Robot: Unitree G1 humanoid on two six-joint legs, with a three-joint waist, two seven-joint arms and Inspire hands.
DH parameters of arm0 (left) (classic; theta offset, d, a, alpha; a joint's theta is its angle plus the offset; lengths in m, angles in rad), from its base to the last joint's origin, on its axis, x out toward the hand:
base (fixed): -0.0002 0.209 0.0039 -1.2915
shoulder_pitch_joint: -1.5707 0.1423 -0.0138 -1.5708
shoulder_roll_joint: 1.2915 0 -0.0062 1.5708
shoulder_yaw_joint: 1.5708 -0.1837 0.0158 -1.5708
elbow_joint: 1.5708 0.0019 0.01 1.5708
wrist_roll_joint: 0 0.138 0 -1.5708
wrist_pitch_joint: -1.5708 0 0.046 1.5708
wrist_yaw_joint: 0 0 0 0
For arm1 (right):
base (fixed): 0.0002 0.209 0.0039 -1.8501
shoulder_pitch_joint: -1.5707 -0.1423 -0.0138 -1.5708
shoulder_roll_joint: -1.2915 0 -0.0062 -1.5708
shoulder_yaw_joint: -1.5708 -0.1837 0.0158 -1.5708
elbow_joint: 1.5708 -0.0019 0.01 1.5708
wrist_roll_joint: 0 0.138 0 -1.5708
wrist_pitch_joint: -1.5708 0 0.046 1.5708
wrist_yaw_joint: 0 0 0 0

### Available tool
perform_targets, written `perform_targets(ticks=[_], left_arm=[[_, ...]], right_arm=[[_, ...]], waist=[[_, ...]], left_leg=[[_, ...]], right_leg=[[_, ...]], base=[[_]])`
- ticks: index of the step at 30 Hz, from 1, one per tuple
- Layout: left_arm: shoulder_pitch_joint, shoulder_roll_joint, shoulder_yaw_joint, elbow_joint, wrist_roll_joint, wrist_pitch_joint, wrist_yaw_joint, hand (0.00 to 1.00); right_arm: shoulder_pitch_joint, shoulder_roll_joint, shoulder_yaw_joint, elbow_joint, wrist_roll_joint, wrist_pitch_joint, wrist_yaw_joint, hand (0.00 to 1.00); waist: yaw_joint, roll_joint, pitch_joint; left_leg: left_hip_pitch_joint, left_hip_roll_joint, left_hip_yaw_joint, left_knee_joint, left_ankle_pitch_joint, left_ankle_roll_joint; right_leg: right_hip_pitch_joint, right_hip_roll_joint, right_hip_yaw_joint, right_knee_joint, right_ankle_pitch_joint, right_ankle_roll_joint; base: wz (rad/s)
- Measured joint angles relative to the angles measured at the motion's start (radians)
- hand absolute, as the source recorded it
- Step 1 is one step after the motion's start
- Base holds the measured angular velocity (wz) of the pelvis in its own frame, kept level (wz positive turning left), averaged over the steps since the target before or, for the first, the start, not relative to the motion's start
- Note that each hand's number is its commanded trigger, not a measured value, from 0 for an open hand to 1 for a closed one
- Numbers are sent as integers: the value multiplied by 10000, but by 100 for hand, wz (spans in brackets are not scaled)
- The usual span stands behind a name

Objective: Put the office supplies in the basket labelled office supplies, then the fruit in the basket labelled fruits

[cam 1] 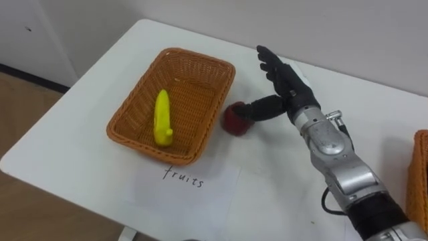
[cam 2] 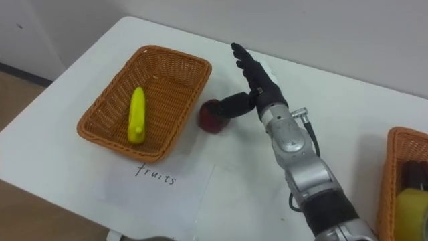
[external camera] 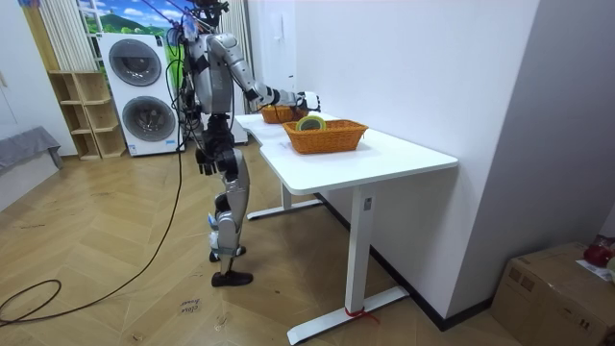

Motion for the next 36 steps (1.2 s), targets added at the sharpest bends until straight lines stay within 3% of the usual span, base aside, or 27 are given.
perform_targets(ticks=[6, 20, 36], left_arm=[[-4, -24, 10, 185, 1, 0, -15, 0], [-11, -33, -268, 355, -13, -8, -7, 0], [-22, -23, -249, 275, -7, -10, 0, 0]], right_arm=[[154, 0, -20, -66, 31, 0, 15, 0], [608, 71, 4, -943, 781, -25, 431, 0], [836, 71, 27, -945, 838, -25, 741, 0]], waist=[[-47, 221, -75], [-238, 290, -49], [-208, 275, -90]], left_leg=[[70, 10, 22, -8, 0, 0], [109, 15, 40, -31, 0, 0], [126, 67, 320, -122, 0, 0]], right_leg=[[27, 3, 80, 23, 0, 0], [42, 13, 144, 22, 1, -3], [-124, 60, 501, 19, 28, -20]], base=[[-3], [0], [-6]])
